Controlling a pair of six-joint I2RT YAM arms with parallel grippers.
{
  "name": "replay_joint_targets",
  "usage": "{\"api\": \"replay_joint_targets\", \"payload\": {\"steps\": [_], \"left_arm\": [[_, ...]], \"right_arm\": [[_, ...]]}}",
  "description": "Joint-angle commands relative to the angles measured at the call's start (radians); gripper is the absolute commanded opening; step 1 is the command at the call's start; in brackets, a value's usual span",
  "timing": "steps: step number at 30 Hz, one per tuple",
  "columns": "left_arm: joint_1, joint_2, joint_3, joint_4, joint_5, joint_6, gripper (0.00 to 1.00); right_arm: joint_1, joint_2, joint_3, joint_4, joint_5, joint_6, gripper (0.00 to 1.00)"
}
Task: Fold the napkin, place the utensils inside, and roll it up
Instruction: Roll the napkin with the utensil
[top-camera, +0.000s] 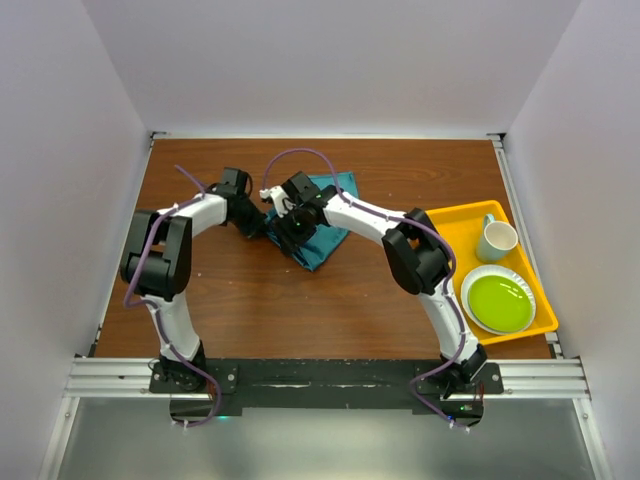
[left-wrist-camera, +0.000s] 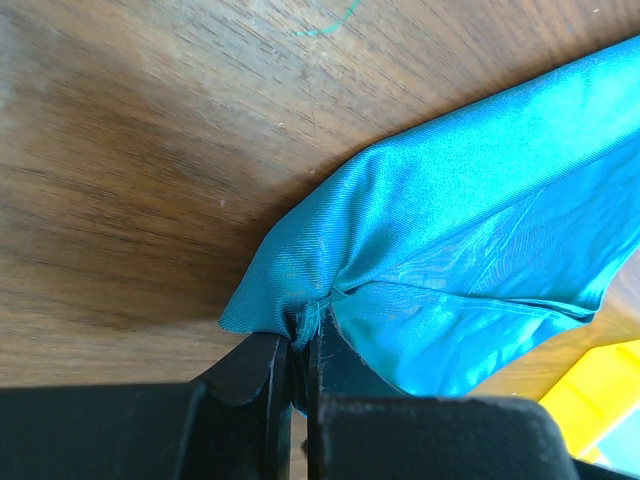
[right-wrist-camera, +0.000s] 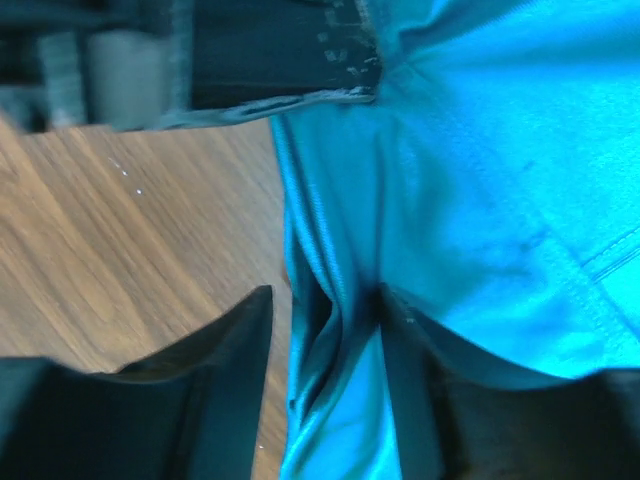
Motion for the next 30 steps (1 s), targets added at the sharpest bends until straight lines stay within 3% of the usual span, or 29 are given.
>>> {"api": "replay_joint_targets", "payload": {"steps": [1,7,16,19,29,30], "left_arm": [[-0.004,0.041,0.057,-0.148,-0.020,0.031,0.00],[-0.004,0.055,0.088,-0.189,-0.011,0.041,0.00],[-0.004,0.076,0.115,-0.217,0.001,0.071,0.00],[-0.004,0.079,0.117,-0.225,-0.002,0.077,0.00],[-0.004,0.093,0.144,-0.252,-0.002,0.097,0.00],[-0.004,0.099,0.148,-0.257,0.000,0.100,0.00]], "right_arm": [[0.030,-0.081,-0.017,-0.009,0.066,-0.011,0.61],[0.085,-0.101,-0.059,0.055,0.193,-0.049,0.74],[0.159,-0.083,-0.122,0.210,0.463,-0.077,0.74],[0.161,-0.068,-0.129,0.236,0.493,-0.084,0.71],[0.159,-0.057,-0.218,0.294,0.537,-0.098,0.40],[0.158,-0.049,-0.221,0.294,0.526,-0.098,0.34]]}}
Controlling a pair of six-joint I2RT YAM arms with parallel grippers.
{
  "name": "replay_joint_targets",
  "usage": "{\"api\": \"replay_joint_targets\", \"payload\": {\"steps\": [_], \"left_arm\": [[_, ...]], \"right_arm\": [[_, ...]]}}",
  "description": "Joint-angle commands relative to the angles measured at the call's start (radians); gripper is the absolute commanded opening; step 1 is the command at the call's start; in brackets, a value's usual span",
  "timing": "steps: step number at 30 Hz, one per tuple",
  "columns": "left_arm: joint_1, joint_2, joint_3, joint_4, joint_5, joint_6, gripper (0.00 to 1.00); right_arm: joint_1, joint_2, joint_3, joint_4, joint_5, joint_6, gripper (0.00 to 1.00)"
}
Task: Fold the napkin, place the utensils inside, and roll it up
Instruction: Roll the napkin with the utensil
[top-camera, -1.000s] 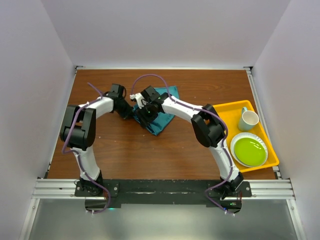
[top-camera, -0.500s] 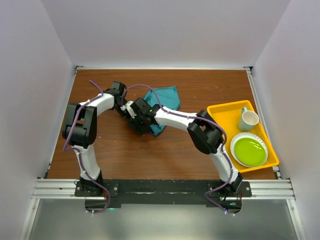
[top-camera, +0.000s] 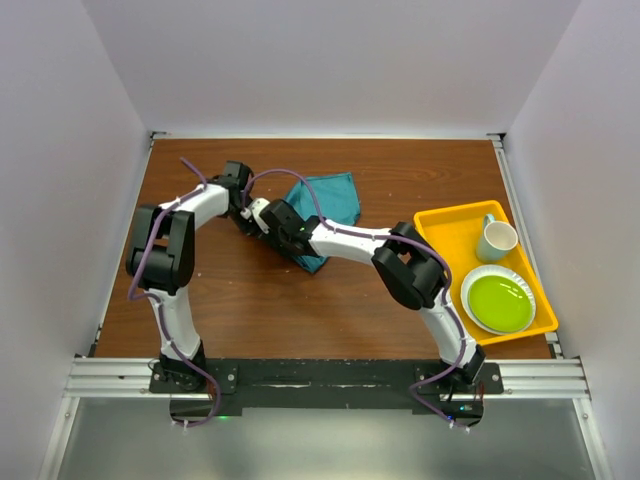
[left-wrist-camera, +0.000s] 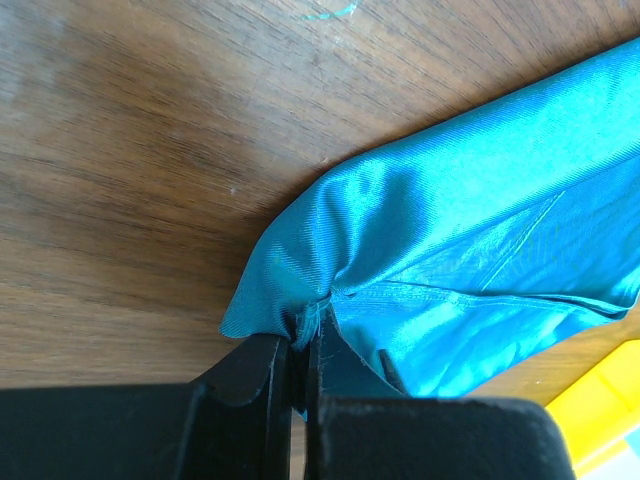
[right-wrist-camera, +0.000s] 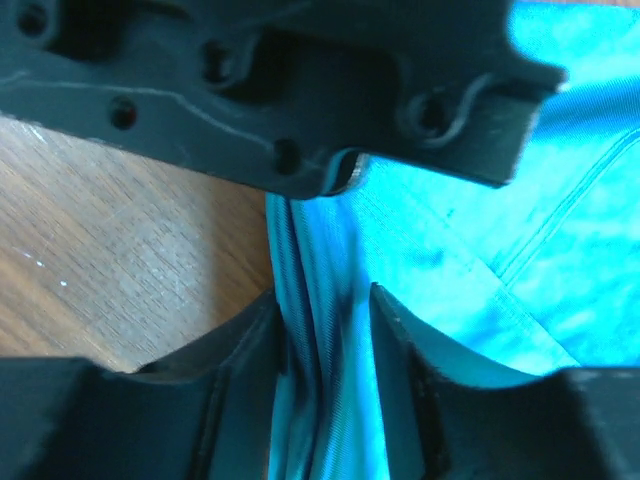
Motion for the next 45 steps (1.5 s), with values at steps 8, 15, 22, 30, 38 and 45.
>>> {"api": "replay_joint_targets", "payload": {"steps": [8,15,22,30,38,45], "left_arm": [[0.000,0.041,0.064,-0.124,-0.034,0.095,0.00],[0.037,-0.026,0.096,-0.096,-0.020,0.173,0.36],[0.086,-0.114,0.126,-0.092,-0.033,0.199,0.57],[0.108,-0.287,0.011,0.018,0.084,0.247,0.65],[-0.029,-0.375,-0.225,0.258,0.286,0.158,0.49],[-0.038,-0.324,-0.355,0.503,0.360,0.083,0.20]], "right_arm": [[-0.017,0.036,-0.007,-0.061,-0.112,0.021,0.00],[-0.064,0.040,0.013,-0.132,-0.402,0.162,0.00],[-0.171,0.050,-0.002,-0.110,-0.680,0.298,0.00],[-0.306,0.115,0.025,-0.126,-0.959,0.449,0.00],[-0.376,0.221,-0.035,0.164,-1.189,0.732,0.00],[-0.405,0.283,0.001,0.197,-1.248,0.789,0.00]]}}
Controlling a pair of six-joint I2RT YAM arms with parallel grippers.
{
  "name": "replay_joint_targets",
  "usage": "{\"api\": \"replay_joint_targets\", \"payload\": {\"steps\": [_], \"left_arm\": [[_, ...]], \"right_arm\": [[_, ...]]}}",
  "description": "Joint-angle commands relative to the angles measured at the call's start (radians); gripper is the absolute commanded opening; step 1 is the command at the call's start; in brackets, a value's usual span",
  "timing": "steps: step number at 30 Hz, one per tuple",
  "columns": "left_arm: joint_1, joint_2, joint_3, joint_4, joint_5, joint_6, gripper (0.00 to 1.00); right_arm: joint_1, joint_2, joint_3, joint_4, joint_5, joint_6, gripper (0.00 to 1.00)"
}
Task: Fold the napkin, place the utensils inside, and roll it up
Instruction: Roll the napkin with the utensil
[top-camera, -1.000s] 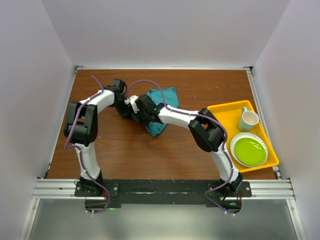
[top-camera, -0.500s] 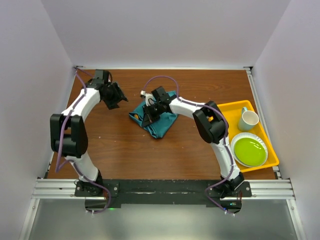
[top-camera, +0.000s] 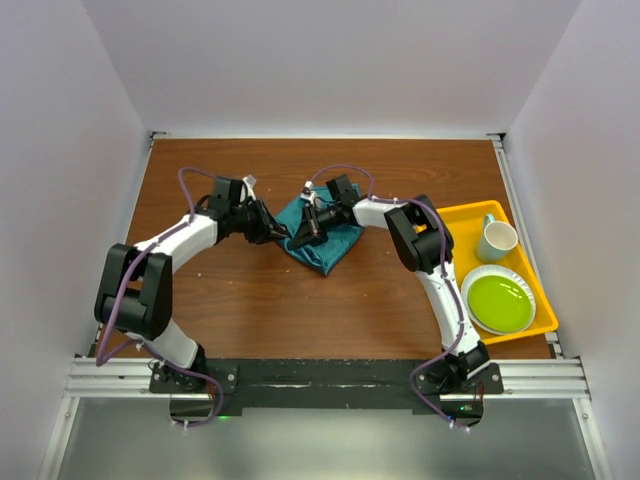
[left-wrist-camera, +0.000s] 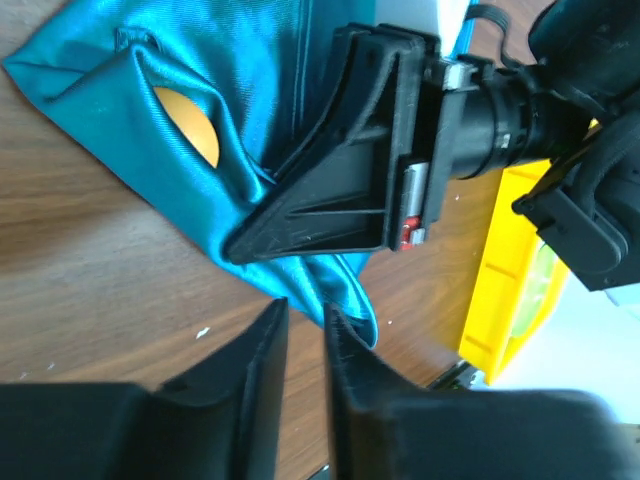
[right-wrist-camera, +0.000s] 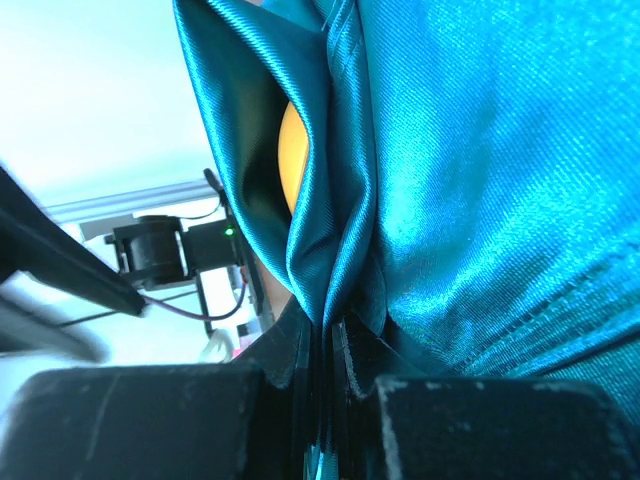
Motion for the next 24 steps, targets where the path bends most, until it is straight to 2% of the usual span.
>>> {"api": "replay_joint_targets", "payload": {"steps": [1,2,4,11,14,15,17,21,24], "left_arm": [[0.010,0.046,-0.037,0.230,0.075,-0.049,0.16],[0.010,0.068,-0.043,0.245,0.077,-0.042,0.08],[0.010,0.085,-0.054,0.345,0.083,-0.044,0.00],[0.026,0.115,-0.157,0.624,0.098,-0.071,0.00],[0.051,0.121,-0.249,0.840,0.112,-0.146,0.00],[0.056,0.129,-0.269,0.959,0.112,-0.163,0.00],[0.060,0.170,-0.310,1.056,0.112,-0.203,0.00],[0.057,0.265,-0.388,1.424,0.109,-0.317,0.00],[0.047,0.342,-0.396,1.529,0.103,-0.352,0.00]], "right_arm": [[-0.013,0.052,0.000,-0.003,0.036,0.055,0.00],[-0.015,0.052,-0.001,0.000,0.035,0.058,0.00],[-0.018,0.050,-0.004,0.002,0.035,0.052,0.00],[-0.022,0.066,0.003,-0.009,0.010,0.046,0.00],[-0.025,0.073,0.005,-0.010,-0.005,0.046,0.00],[-0.025,0.075,0.011,-0.018,-0.007,0.038,0.00],[-0.027,0.080,0.017,-0.038,-0.010,0.027,0.00],[-0.028,0.089,0.025,-0.056,-0.011,0.018,0.00],[-0.030,0.093,0.029,-0.070,-0.008,0.011,0.00]]}}
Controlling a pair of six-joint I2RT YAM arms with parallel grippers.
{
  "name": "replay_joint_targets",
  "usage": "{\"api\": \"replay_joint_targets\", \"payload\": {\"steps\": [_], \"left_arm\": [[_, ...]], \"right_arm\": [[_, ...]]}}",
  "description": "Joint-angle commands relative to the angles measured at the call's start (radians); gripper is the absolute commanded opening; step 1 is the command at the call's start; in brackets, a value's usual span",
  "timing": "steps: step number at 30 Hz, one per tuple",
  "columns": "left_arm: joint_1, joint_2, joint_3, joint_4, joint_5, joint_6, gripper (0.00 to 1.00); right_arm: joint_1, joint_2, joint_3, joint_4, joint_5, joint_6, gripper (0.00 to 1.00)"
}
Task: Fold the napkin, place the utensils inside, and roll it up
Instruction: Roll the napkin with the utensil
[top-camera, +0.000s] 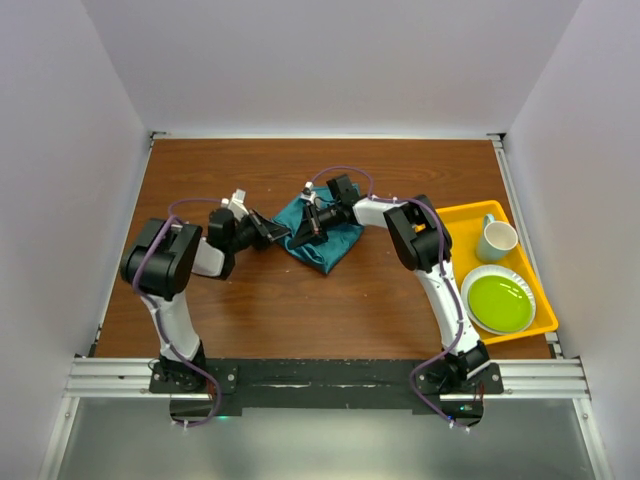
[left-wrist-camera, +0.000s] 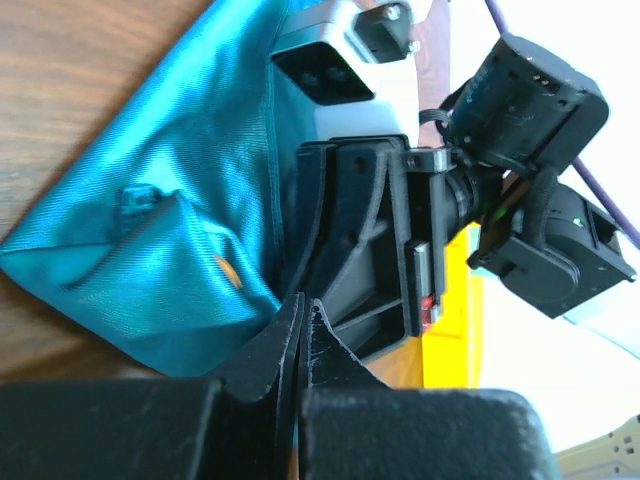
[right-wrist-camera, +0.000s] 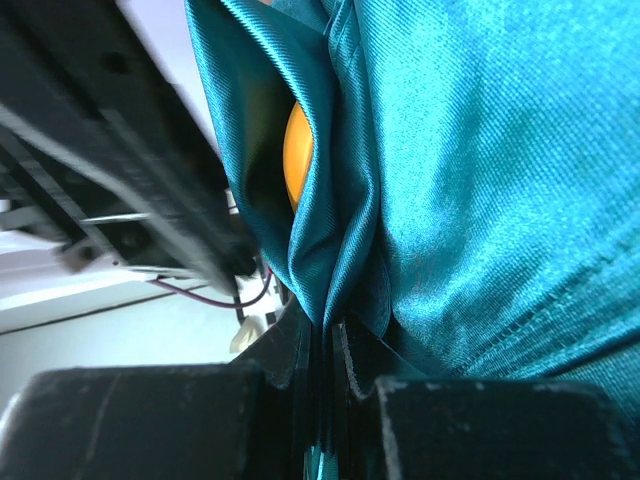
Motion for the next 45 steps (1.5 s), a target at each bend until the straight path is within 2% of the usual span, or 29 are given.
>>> {"api": "replay_joint_targets", "payload": {"steps": [1,5,8,9,12,16,19,20,22,23,27,31,37,39,45], "left_arm": [[-0.010,0.093,-0.012,0.368,-0.004,-0.089,0.00],[-0.015,0.143,-0.009,0.343,-0.048,-0.092,0.00],[-0.020,0.179,0.017,0.261,-0.071,-0.086,0.00],[-0.020,0.185,0.024,0.180,-0.079,-0.078,0.00],[-0.021,0.190,0.012,0.112,-0.117,-0.071,0.00],[-0.021,0.196,0.008,0.046,-0.126,-0.045,0.00],[-0.021,0.196,0.011,0.015,-0.125,-0.020,0.00],[-0.021,0.197,0.012,0.009,-0.123,-0.014,0.00],[-0.021,0.205,0.015,-0.011,-0.122,-0.006,0.00],[-0.021,0.205,0.014,-0.013,-0.120,-0.006,0.00],[-0.021,0.200,0.017,-0.037,-0.119,0.000,0.00],[-0.021,0.197,0.040,-0.091,-0.117,0.017,0.00],[-0.021,0.197,0.064,-0.149,-0.117,0.012,0.00],[-0.021,0.199,0.074,-0.166,-0.117,0.011,0.00],[-0.021,0.205,0.109,-0.229,-0.120,0.014,0.00]], "right_arm": [[-0.012,0.062,0.000,-0.079,0.061,-0.049,0.00],[-0.014,0.067,0.014,-0.119,0.075,-0.074,0.00],[-0.014,0.061,0.029,-0.166,0.094,-0.108,0.00],[-0.014,0.058,0.036,-0.174,0.101,-0.115,0.04],[-0.017,0.039,0.055,-0.200,0.127,-0.135,0.09],[-0.017,0.025,0.106,-0.296,0.160,-0.184,0.23],[-0.015,0.015,0.163,-0.396,0.199,-0.243,0.30],[-0.017,0.012,0.178,-0.424,0.214,-0.259,0.37],[-0.016,-0.004,0.226,-0.494,0.236,-0.305,0.43],[-0.017,-0.013,0.238,-0.517,0.246,-0.319,0.51],[-0.017,-0.059,0.302,-0.663,0.355,-0.451,0.68],[-0.014,-0.126,0.293,-0.801,0.490,-0.565,0.75],[0.024,-0.303,0.128,-0.769,0.713,-0.660,0.86],[0.050,-0.347,0.059,-0.737,0.762,-0.672,0.86],[0.170,-0.390,-0.010,-0.665,0.923,-0.717,0.87]]}}
